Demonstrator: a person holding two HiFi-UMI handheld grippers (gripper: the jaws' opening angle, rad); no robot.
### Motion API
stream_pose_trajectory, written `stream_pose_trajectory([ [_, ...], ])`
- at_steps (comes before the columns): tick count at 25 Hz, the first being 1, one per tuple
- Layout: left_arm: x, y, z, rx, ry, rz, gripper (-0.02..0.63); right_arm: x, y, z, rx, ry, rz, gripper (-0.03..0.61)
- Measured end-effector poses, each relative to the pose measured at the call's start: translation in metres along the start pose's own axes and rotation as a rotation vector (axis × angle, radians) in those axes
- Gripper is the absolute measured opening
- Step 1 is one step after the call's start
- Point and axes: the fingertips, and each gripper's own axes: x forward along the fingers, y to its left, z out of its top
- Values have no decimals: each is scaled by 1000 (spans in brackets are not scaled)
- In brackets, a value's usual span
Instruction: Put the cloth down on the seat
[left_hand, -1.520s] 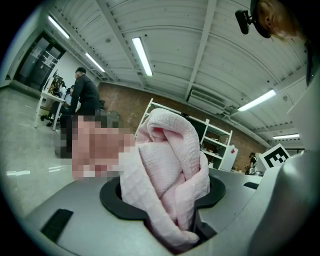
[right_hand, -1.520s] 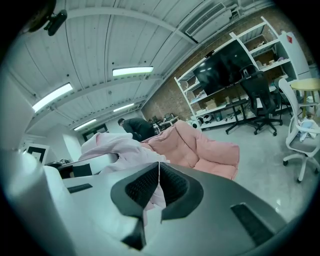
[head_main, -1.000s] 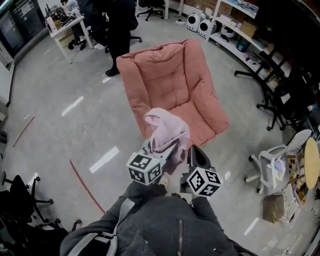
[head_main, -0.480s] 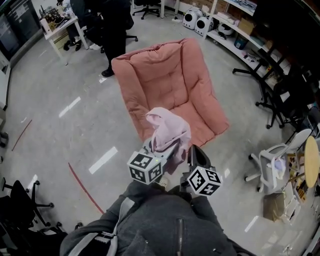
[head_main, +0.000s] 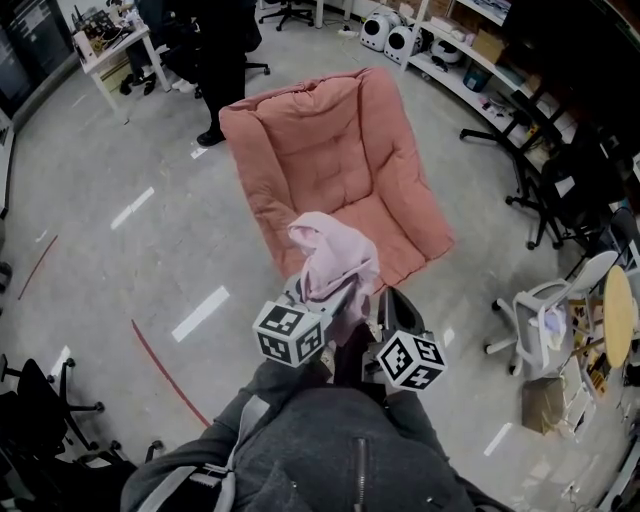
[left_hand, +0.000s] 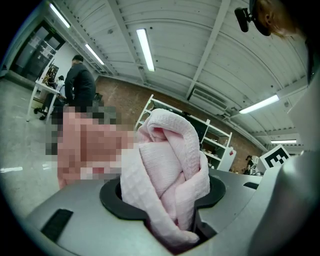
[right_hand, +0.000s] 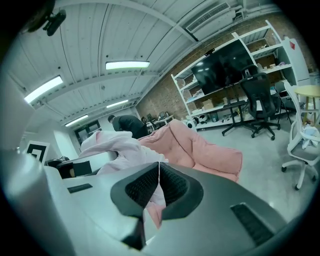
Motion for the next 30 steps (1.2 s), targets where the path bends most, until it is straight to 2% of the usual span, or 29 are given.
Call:
stream_pose_trajectory([
  [5, 5, -3, -2, -4, -2, -10, 238, 5, -4, 0, -4, 6, 0, 11],
  [13, 30, 14, 5, -8, -8, 32, 238, 33, -18, 11, 2, 24, 20, 11],
  [30, 143, 54, 31, -38, -28, 94, 238, 135, -74, 74, -44, 72, 55, 11],
])
